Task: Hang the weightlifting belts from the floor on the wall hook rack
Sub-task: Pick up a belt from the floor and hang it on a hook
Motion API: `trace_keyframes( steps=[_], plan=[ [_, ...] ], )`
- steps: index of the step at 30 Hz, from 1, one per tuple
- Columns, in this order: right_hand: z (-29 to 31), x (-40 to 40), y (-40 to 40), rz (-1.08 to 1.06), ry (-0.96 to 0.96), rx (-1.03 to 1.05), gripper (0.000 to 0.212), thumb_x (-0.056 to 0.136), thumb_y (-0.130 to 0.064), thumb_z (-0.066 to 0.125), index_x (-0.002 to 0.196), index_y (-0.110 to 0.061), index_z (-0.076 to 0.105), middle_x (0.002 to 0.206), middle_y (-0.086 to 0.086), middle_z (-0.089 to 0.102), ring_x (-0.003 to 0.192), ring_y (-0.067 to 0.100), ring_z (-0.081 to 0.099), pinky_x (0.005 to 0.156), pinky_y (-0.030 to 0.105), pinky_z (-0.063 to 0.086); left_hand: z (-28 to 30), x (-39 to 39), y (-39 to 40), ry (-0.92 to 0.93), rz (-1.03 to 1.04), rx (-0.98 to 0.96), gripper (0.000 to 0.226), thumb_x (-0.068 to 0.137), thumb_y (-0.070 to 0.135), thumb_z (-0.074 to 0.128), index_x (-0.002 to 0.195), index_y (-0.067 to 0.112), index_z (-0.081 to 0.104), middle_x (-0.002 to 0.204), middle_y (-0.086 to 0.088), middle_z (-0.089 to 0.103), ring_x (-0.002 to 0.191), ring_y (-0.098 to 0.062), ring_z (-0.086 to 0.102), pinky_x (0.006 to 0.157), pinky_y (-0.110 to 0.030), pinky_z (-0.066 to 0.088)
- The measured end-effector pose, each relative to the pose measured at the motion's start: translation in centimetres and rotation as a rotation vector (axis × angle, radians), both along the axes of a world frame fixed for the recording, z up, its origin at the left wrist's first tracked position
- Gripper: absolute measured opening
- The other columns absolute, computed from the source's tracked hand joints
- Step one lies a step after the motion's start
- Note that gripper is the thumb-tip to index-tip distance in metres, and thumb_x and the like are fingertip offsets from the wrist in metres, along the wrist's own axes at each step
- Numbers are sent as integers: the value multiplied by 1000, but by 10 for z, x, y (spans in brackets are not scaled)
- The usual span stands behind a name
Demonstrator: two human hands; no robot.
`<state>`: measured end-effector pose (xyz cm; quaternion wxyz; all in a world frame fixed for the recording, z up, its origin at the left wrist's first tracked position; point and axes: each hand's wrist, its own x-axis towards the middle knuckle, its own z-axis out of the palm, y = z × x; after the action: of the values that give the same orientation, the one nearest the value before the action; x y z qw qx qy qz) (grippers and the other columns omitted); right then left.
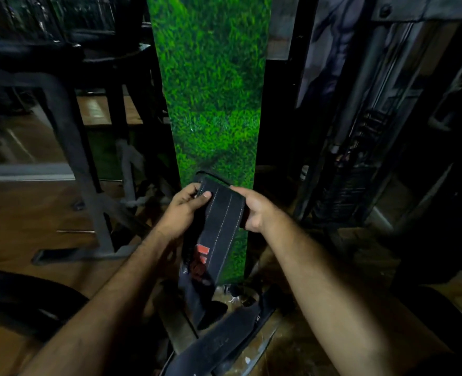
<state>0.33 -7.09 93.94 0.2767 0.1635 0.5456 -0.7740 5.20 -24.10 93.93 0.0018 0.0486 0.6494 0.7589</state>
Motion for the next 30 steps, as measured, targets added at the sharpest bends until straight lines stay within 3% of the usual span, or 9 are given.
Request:
trace_keyframes(
  steps=[4, 8, 11, 14, 17, 21, 24, 28, 30],
  plan=[
    [-4, -1, -1, -8, 61, -74, 11, 97, -15, 60, 98, -6, 68, 95, 12, 73, 107, 29, 67, 95, 39, 54, -5, 2, -11, -149, 75, -84, 13, 87, 17, 69, 82, 8, 61, 75, -14, 61, 62, -20, 55, 57, -25, 45],
    [13, -6, 1, 30, 222, -115, 24, 93, -3, 62, 116, 3, 62, 108, 14, 71, 107, 27, 67, 95, 39, 54, 9, -7, 7, -96, 324, -161, 32, 94, 14, 64, 67, 14, 48, 50, 7, 52, 42, -4, 46, 41, -15, 37],
    [38, -12, 15, -52, 448, -73, 19, 89, 4, 64, 104, -5, 58, 103, 7, 68, 108, 27, 63, 106, 47, 48, 26, -10, 23, 8, 336, -195, 32, 95, 13, 62, 68, 16, 45, 51, 10, 47, 42, 1, 41, 45, -15, 34],
    [68, -15, 24, -86, 605, -114, 24, 91, -3, 65, 113, -11, 60, 107, 10, 72, 99, 26, 69, 97, 50, 54, 50, -17, 42, 167, 367, -205, 25, 95, 14, 63, 76, 12, 47, 62, 0, 37, 54, -8, 33, 50, -22, 29],
    [100, -17, 24, -198, 687, -121, 31, 86, -7, 73, 113, -11, 58, 114, 14, 72, 103, 29, 70, 93, 50, 56, 81, -23, 60, 309, 416, -186, 29, 93, 18, 66, 74, 16, 45, 64, 3, 35, 56, -5, 31, 52, -19, 30],
    [137, -14, 28, -303, 811, -186, 32, 89, -5, 71, 116, -4, 56, 113, 19, 72, 96, 29, 71, 83, 42, 61, 122, -24, 76, 325, 383, -92, 28, 94, 15, 65, 70, 16, 51, 61, 5, 51, 51, 3, 45, 51, -13, 40],
    [161, -17, 35, -314, 990, -177, 26, 89, -2, 69, 112, -7, 59, 112, 20, 72, 96, 26, 71, 87, 42, 60, 146, -24, 83, 225, 190, 72, 14, 95, 15, 62, 82, 12, 65, 79, -5, 73, 67, -12, 68, 62, -24, 57],
    [207, -21, 44, -315, 1176, -84, 24, 89, 2, 68, 109, -8, 59, 98, 6, 72, 85, 9, 70, 76, 24, 57, 179, -34, 89, 272, 128, 93, 15, 97, 14, 59, 102, 6, 70, 102, -15, 74, 88, -23, 72, 87, -36, 58],
    [227, -27, 45, -335, 1225, -72, 23, 88, 3, 68, 103, -12, 59, 94, 2, 71, 84, 11, 68, 80, 30, 59, 193, -40, 93, 313, 128, 109, 16, 96, 14, 60, 103, 6, 71, 102, -15, 75, 89, -23, 73, 85, -35, 59]
  ],
)
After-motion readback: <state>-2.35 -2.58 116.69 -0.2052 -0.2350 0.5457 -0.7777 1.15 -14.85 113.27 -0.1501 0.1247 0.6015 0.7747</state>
